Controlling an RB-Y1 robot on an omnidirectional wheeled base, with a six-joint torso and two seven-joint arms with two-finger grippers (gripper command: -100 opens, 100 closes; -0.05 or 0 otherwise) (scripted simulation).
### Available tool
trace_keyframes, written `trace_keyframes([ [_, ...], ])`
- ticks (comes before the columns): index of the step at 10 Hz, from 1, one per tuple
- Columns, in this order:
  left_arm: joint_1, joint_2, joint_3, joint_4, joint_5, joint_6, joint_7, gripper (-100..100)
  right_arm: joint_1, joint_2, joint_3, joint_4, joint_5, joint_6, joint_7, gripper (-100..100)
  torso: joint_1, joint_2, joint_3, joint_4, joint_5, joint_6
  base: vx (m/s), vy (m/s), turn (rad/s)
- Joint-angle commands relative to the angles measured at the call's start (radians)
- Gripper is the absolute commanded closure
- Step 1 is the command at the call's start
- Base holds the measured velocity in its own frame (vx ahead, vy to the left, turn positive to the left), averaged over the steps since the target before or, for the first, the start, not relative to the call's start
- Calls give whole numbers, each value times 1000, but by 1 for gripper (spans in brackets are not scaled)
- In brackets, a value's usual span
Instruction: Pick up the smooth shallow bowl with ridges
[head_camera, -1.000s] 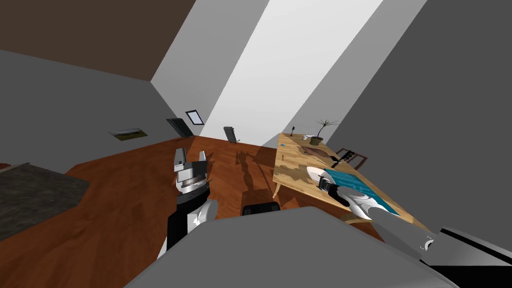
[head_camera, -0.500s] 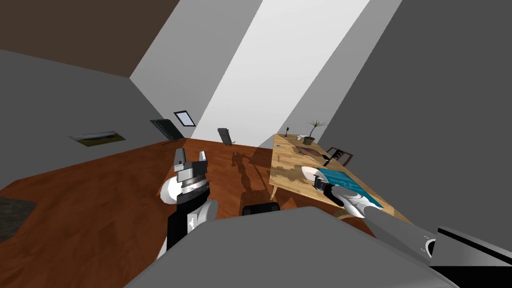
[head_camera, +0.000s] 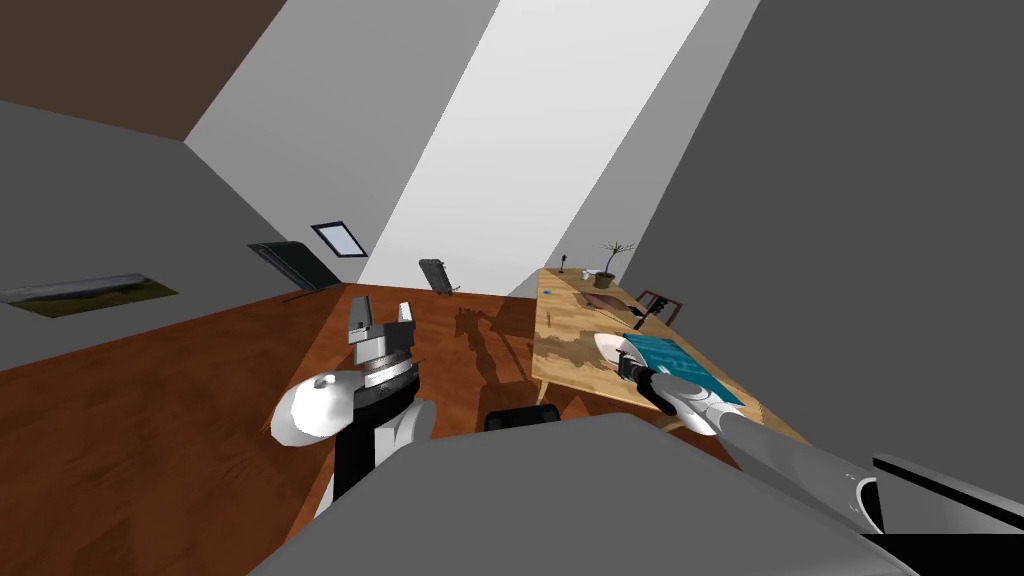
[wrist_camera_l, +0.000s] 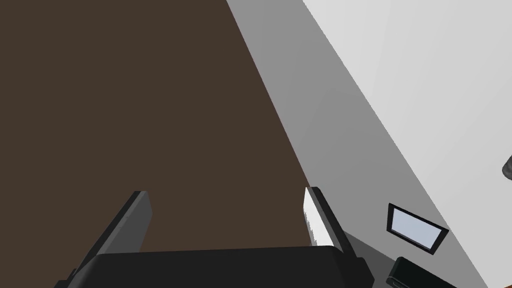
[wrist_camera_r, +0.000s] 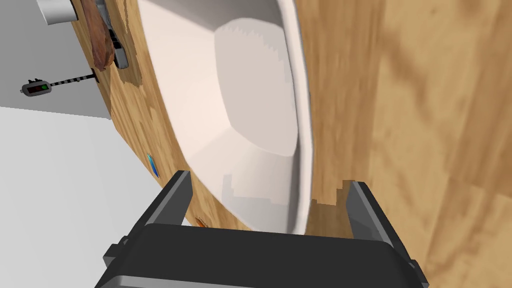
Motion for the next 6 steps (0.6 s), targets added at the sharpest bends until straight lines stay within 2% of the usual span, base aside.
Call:
trace_keyframes([
  [1, 0, 0, 0, 0, 0, 0, 0, 0, 7, -2, 37, -49, 5, 34, -4, -100, 0, 0, 0, 0, 0, 0, 115, -39, -170],
  [2, 0, 0, 0, 0, 0, 0, 0, 0, 10, -7, 65, -80, 4, 56, -7, -100, 0, -1, -1, 0, 0, -1, 63, 4, -159],
  [3, 0, 0, 0, 0, 0, 0, 0, 0, 10, -7, 65, -80, 4, 56, -7, -100, 2, 2, 1, 0, 0, 0, 12, 26, -74],
  [4, 0, 0, 0, 0, 0, 0, 0, 0, 12, -1, 49, -69, 13, 44, -7, -100, 3, 4, 2, 1, 1, -1, 2, 4, -12],
  [5, 0, 0, 0, 0, 0, 0, 0, 0, 12, -2, 51, -71, 12, 46, -7, 100, 3, 6, 3, 1, 1, -1, 0, 0, 0],
  [6, 0, 0, 0, 0, 0, 0, 0, 0, 12, -2, 50, -70, 12, 46, -7, 100, 2, 6, 3, 1, 0, -1, 0, 0, 0],
])
